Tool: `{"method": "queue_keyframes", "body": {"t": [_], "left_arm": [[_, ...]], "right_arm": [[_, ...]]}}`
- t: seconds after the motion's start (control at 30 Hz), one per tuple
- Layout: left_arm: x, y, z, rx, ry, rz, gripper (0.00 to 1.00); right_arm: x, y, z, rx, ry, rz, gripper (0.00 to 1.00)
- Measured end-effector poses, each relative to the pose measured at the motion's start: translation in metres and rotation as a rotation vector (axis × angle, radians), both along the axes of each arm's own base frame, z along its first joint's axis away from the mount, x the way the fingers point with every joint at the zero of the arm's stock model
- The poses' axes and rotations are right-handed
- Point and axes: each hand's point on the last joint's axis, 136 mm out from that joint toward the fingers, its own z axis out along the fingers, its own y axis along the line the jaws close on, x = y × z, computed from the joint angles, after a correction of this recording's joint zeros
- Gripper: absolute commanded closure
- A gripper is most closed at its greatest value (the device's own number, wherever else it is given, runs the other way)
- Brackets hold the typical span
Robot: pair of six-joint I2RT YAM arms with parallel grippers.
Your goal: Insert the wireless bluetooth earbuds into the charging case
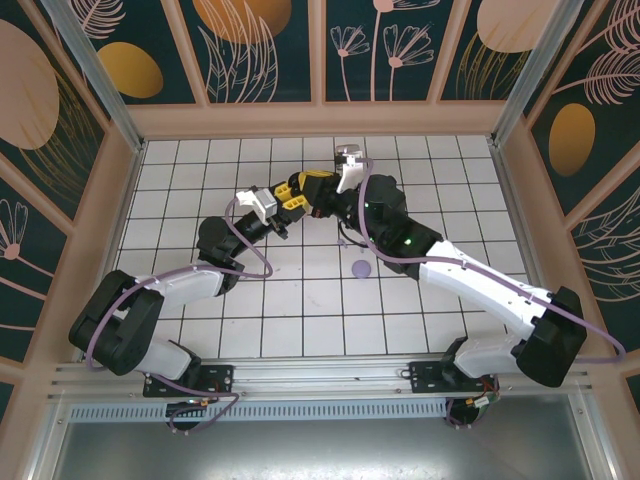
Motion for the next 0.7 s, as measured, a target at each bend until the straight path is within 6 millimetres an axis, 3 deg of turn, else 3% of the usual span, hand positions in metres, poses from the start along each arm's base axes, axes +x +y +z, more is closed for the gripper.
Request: {"method": "queue_keyframes", "body": {"t": [0.7], "left_arm": [[0.006,0.001,-0.007,0.013,0.033,0.018,1.0]], "right_arm": [[0.005,0.006,-0.013,-0.059,-0.042,0.009,0.9]]}}
